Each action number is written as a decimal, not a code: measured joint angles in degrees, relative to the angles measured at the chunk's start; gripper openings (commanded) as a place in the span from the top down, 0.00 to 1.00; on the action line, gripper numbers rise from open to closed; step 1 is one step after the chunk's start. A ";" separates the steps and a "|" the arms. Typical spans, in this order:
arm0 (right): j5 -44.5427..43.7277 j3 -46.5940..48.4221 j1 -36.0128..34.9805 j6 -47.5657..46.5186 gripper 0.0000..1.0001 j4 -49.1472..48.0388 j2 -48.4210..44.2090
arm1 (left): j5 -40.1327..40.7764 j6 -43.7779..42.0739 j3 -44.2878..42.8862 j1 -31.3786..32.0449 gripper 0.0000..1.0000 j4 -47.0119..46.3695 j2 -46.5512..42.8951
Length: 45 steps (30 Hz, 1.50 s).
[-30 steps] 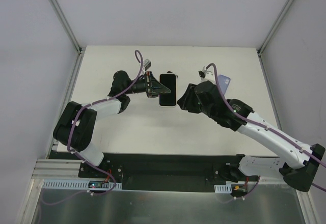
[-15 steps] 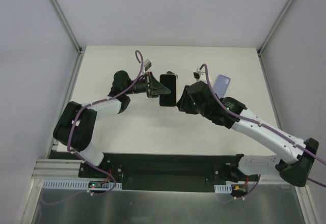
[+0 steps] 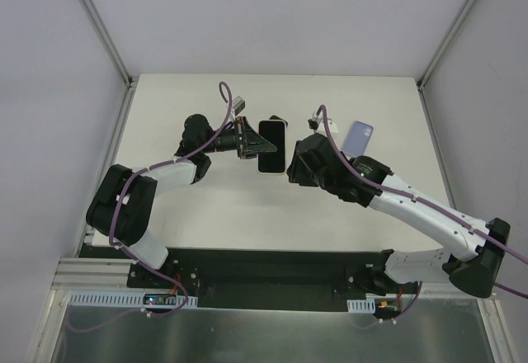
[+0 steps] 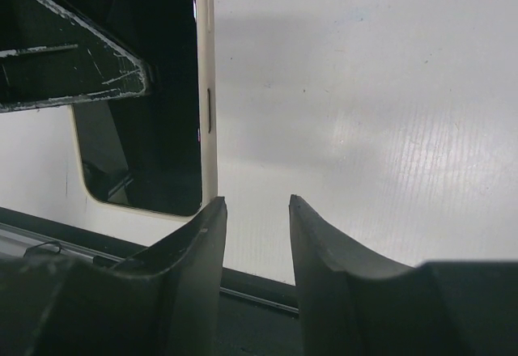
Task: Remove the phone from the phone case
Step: Remove the phone case from the phone.
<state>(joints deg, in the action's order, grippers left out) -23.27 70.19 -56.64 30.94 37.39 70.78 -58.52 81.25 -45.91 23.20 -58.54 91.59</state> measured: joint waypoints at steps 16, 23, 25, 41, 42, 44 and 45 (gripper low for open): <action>-0.11 0.00 -1.07 -0.37 0.61 -0.68 -1.05 | -0.02 -0.15 0.00 0.00 1.00 0.66 0.00; -0.74 0.00 -1.07 -0.37 0.61 -0.61 0.42 | 0.04 -1.40 0.00 -0.04 1.00 1.31 0.00; -1.01 -0.02 -1.07 -0.35 0.60 -0.59 0.52 | 0.04 -1.49 0.00 -0.07 1.00 1.75 0.00; -1.40 0.59 0.33 -0.57 0.61 -0.72 2.58 | -0.02 -1.55 0.00 -0.02 1.00 1.88 -0.39; -1.40 0.59 0.39 -0.55 0.61 -0.81 2.60 | -0.02 -1.55 0.00 -0.02 1.00 1.88 -0.52; -1.40 0.59 0.37 -0.59 0.61 -1.05 2.45 | -0.02 -1.53 0.00 -0.02 1.00 1.86 -0.66; -1.40 0.59 0.37 -0.59 0.61 -1.14 2.32 | -0.02 -1.55 0.00 -0.02 1.00 1.86 -0.66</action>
<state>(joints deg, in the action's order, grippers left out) -24.67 70.78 -56.27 30.35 36.25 73.10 -58.54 79.70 -45.91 23.18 -56.69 90.94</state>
